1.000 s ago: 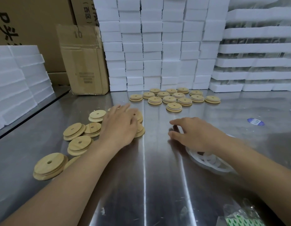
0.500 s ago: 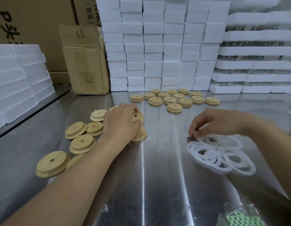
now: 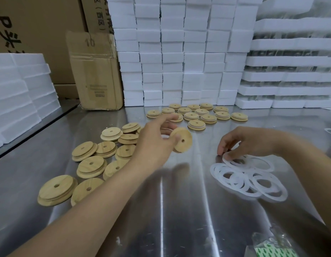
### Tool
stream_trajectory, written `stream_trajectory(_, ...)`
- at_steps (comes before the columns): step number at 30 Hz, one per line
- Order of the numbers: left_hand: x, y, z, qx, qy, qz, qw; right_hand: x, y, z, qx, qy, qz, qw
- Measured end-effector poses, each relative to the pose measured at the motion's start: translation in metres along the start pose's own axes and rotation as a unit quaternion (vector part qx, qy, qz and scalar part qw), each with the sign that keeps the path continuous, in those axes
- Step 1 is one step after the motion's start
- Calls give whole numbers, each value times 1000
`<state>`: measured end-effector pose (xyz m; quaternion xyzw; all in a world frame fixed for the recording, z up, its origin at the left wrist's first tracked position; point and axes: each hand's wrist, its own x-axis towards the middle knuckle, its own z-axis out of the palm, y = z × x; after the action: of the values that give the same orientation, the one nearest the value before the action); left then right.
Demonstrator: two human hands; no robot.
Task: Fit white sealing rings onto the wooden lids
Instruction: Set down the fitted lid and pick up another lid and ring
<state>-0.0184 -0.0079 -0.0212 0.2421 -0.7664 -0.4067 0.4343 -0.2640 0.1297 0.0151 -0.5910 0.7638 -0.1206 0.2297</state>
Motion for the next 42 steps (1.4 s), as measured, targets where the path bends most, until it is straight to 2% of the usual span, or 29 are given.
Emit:
stream_trajectory(3, -6, -2, 7, 48, -45, 3, 998, 2, 2, -1, -9, 2, -2, 1000)
stream_trajectory(12, -8, -9, 2, 138, -102, 1, 985, 4, 5, 0, -6, 45, -13, 999)
stream_trajectory(20, -10, -15, 7, 101, -88, -25, 991, 9, 2, 4, 28, 112, -65, 991)
stream_trajectory(23, -10, -12, 8, 93, -81, -27, 992, 7, -3, 4, 82, 119, -91, 985)
stream_trajectory(27, -12, -10, 10, 70, -82, -17, 994, 4, -22, 8, 188, 82, -166, 965)
stream_trajectory(30, -13, -5, 11, 59, -85, -32, 994, 9, -38, 23, 210, 131, -204, 947)
stream_trajectory(33, -13, 0, 11, 3, -101, -66, 993, 16, -49, 40, 208, 189, -231, 931)
stream_trajectory(39, -16, 1, 10, 64, -117, -7, 991, 21, -54, 51, 242, 251, -245, 905)
stream_trajectory(42, -16, 0, 10, 42, -106, -23, 993, 22, -55, 52, 240, 272, -241, 900)
